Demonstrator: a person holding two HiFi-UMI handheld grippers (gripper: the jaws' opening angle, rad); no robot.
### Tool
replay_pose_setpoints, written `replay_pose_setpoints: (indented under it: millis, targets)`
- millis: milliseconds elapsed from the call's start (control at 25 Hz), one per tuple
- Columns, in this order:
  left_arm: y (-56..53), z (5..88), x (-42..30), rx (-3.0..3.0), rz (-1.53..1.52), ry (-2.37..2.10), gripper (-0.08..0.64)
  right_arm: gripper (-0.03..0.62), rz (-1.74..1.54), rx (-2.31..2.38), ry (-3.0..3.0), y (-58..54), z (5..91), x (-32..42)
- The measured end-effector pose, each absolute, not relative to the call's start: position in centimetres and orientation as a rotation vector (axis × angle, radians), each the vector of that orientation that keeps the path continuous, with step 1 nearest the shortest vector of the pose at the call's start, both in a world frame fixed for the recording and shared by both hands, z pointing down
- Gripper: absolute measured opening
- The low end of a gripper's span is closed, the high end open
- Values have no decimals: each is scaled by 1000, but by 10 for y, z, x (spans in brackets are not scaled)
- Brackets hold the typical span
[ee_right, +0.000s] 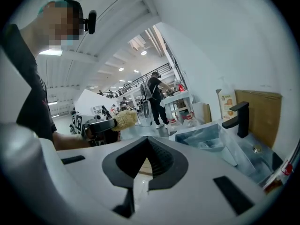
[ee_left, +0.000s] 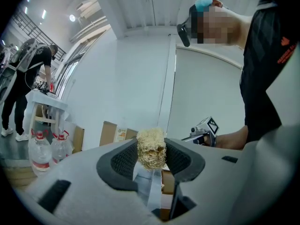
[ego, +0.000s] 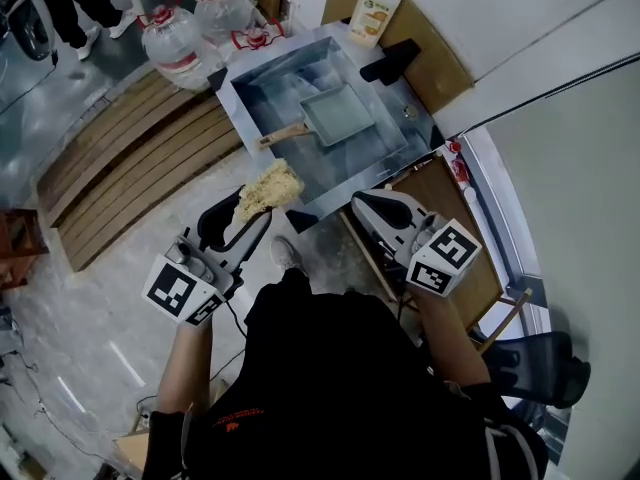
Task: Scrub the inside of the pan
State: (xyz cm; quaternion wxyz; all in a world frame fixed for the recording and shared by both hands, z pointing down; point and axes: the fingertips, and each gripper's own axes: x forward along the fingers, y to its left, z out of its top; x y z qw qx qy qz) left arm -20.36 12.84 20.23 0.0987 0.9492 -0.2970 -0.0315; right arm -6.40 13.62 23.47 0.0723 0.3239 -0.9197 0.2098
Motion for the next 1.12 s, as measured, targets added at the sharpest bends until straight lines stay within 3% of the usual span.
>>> replay_pose_setpoints:
  millis: [480, 1120]
  targets:
    - [85, 214, -232, 2803, -112, -833, 176, 5, 636, 1070, -2697, 103, 241, -79]
    - [45, 229, -200, 2764, -15, -857, 175, 5, 681, 1009, -2751, 59, 246, -55]
